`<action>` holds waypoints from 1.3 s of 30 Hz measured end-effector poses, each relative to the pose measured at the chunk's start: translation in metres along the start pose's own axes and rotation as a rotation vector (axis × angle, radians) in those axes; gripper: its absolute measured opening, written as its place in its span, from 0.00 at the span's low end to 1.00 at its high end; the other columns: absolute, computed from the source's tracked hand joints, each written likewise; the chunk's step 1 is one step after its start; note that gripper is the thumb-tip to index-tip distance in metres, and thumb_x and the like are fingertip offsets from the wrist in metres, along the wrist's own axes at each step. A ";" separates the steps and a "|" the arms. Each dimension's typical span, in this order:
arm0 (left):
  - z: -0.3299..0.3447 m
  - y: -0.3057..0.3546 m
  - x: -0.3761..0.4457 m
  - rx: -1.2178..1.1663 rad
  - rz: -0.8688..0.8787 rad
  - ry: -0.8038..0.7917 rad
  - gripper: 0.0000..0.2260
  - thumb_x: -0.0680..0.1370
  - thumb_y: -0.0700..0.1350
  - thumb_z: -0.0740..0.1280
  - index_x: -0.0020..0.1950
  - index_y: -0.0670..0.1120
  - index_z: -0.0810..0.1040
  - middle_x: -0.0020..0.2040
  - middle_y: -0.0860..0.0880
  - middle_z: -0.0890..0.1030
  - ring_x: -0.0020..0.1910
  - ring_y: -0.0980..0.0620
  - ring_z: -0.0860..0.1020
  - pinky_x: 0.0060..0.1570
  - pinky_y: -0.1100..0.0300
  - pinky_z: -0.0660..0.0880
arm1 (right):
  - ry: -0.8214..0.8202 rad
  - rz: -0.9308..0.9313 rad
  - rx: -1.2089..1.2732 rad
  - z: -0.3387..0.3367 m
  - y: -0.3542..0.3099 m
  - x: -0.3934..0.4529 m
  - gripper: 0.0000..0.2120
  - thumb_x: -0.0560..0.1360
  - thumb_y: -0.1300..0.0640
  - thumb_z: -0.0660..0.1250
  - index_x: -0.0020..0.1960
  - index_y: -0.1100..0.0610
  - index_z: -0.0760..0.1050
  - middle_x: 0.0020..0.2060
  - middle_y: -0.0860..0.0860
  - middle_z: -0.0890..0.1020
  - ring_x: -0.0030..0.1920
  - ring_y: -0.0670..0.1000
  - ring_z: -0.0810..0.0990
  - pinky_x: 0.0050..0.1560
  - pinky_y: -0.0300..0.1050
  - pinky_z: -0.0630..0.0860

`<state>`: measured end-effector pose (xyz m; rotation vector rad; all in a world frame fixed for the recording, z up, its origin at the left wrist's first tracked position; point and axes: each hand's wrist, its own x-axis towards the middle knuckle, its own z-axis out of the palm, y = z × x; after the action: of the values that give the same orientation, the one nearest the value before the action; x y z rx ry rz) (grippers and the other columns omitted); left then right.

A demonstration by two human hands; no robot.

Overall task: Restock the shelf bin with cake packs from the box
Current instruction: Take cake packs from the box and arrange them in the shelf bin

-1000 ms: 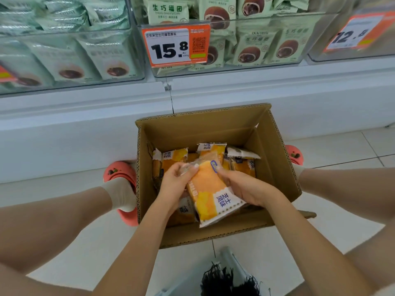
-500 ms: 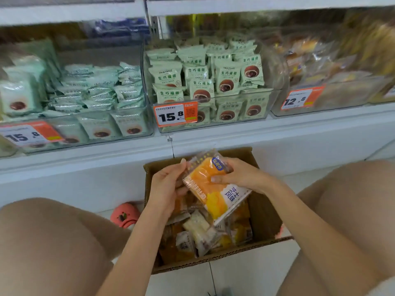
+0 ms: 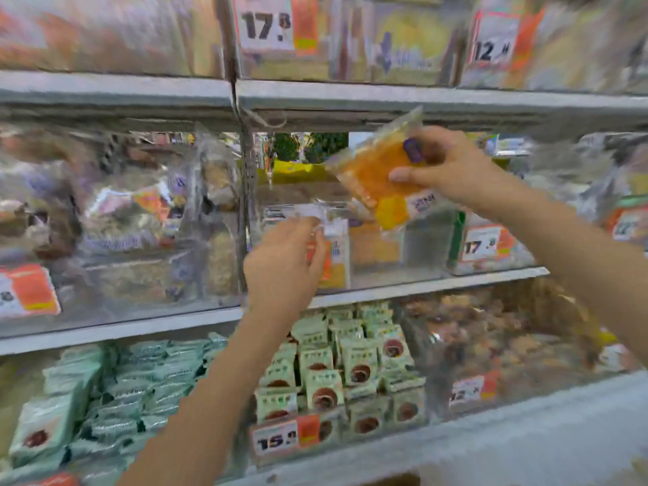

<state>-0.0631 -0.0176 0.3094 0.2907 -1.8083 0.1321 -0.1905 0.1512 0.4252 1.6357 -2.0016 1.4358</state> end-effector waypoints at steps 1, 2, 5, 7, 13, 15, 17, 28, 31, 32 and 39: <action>0.015 -0.005 0.012 0.058 0.022 -0.017 0.15 0.76 0.49 0.58 0.47 0.44 0.82 0.40 0.45 0.83 0.40 0.45 0.82 0.29 0.59 0.74 | 0.005 -0.034 -0.047 -0.007 0.000 0.020 0.16 0.70 0.65 0.73 0.46 0.46 0.73 0.30 0.34 0.76 0.33 0.32 0.72 0.41 0.27 0.70; 0.031 -0.011 0.019 0.119 0.024 -0.065 0.16 0.76 0.49 0.58 0.45 0.43 0.82 0.41 0.43 0.84 0.42 0.44 0.82 0.32 0.57 0.76 | -0.016 -0.047 -0.101 -0.011 0.002 0.038 0.17 0.70 0.64 0.73 0.49 0.47 0.73 0.34 0.37 0.76 0.36 0.34 0.72 0.43 0.31 0.71; 0.063 -0.026 0.019 0.329 0.036 -0.110 0.20 0.76 0.49 0.56 0.32 0.43 0.80 0.29 0.43 0.80 0.30 0.44 0.78 0.36 0.57 0.74 | -0.249 -0.028 -0.446 -0.015 0.027 0.078 0.13 0.69 0.59 0.75 0.49 0.51 0.75 0.34 0.50 0.73 0.38 0.47 0.71 0.39 0.43 0.71; 0.067 -0.028 0.012 0.368 0.048 -0.044 0.20 0.76 0.48 0.56 0.28 0.44 0.76 0.25 0.46 0.77 0.25 0.46 0.74 0.34 0.57 0.69 | -0.462 0.042 -0.639 -0.005 0.046 0.088 0.11 0.69 0.56 0.75 0.39 0.51 0.72 0.31 0.49 0.70 0.34 0.49 0.69 0.35 0.44 0.67; 0.078 -0.034 0.010 0.341 0.082 0.097 0.21 0.79 0.47 0.53 0.29 0.45 0.75 0.26 0.48 0.77 0.27 0.47 0.75 0.35 0.56 0.67 | -0.646 0.177 -0.669 0.043 0.111 0.103 0.17 0.68 0.54 0.76 0.53 0.54 0.73 0.43 0.47 0.73 0.46 0.50 0.72 0.44 0.41 0.67; 0.080 -0.034 0.009 0.343 0.082 0.092 0.20 0.78 0.47 0.55 0.29 0.45 0.75 0.26 0.48 0.77 0.27 0.47 0.75 0.35 0.56 0.67 | -0.621 0.176 -0.638 0.055 0.124 0.104 0.21 0.66 0.56 0.77 0.54 0.52 0.70 0.46 0.50 0.73 0.46 0.51 0.72 0.42 0.41 0.66; 0.081 -0.035 0.009 0.344 0.087 0.090 0.19 0.77 0.47 0.56 0.29 0.45 0.75 0.26 0.48 0.77 0.27 0.47 0.75 0.35 0.56 0.68 | -0.597 0.166 -0.611 0.061 0.133 0.104 0.23 0.64 0.57 0.78 0.50 0.51 0.66 0.43 0.51 0.74 0.42 0.51 0.71 0.38 0.44 0.68; 0.077 -0.034 0.010 0.343 0.084 0.052 0.18 0.78 0.47 0.56 0.29 0.45 0.75 0.26 0.48 0.77 0.27 0.47 0.75 0.37 0.55 0.64 | -0.622 -0.240 -1.050 0.060 0.125 0.086 0.24 0.72 0.53 0.70 0.65 0.51 0.68 0.56 0.53 0.76 0.58 0.56 0.73 0.51 0.51 0.73; 0.074 -0.033 0.011 0.324 0.072 0.005 0.19 0.78 0.47 0.55 0.29 0.45 0.75 0.26 0.48 0.77 0.27 0.47 0.75 0.38 0.55 0.63 | -0.610 -0.145 -0.939 0.059 0.133 0.087 0.25 0.71 0.53 0.72 0.64 0.51 0.68 0.55 0.52 0.77 0.56 0.55 0.74 0.51 0.52 0.74; 0.074 -0.034 0.010 0.317 0.070 -0.009 0.19 0.78 0.47 0.55 0.30 0.45 0.75 0.27 0.48 0.77 0.27 0.47 0.75 0.38 0.55 0.64 | -0.609 -0.095 -0.857 0.057 0.134 0.087 0.24 0.69 0.54 0.74 0.63 0.50 0.69 0.52 0.51 0.77 0.54 0.55 0.75 0.50 0.53 0.74; 0.065 -0.034 -0.003 0.120 0.237 -0.023 0.18 0.80 0.45 0.54 0.62 0.39 0.77 0.60 0.42 0.79 0.62 0.44 0.76 0.65 0.51 0.66 | -0.155 -0.131 -0.599 0.046 0.092 0.050 0.14 0.73 0.53 0.69 0.58 0.50 0.72 0.49 0.45 0.74 0.52 0.49 0.73 0.53 0.49 0.73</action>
<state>-0.1145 -0.0659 0.2873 0.1617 -1.8570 0.4061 -0.2668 0.0775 0.3840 1.5864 -2.0762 0.5859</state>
